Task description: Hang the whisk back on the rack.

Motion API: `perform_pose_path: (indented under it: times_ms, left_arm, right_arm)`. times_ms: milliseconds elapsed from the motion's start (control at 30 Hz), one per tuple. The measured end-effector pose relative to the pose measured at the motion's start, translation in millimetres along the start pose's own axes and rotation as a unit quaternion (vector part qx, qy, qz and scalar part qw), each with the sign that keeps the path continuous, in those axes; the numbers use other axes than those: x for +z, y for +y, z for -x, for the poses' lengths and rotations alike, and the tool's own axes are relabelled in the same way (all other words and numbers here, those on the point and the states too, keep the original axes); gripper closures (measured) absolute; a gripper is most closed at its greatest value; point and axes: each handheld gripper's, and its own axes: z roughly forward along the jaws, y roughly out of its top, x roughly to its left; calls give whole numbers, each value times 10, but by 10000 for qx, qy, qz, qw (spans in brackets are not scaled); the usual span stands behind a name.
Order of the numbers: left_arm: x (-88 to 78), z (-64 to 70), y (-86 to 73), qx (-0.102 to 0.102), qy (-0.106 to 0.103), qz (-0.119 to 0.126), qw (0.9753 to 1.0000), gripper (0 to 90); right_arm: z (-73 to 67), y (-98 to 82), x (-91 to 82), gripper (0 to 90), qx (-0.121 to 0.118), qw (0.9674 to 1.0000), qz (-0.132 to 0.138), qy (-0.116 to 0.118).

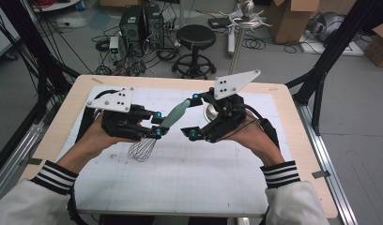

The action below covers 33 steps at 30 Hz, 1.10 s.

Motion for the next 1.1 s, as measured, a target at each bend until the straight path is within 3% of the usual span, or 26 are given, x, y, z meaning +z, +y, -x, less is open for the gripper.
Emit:
perform_pose_path:
  times_ms: [200, 567, 1100]
  left_arm:
    - [18, 4, 1, 14, 3, 52, 10000, 694]
    - [43, 5, 0, 37, 4, 37, 10000, 694]
    - [53, 11, 8, 55, 5, 133, 9999, 694]
  right_arm:
    - [5, 22, 34, 260, 117, 9998, -9, 137]
    - [-7, 57, 90, 480, 122, 9998, 80, 121]
    - [15, 48, 112, 646, 236, 9991, 314, 160]
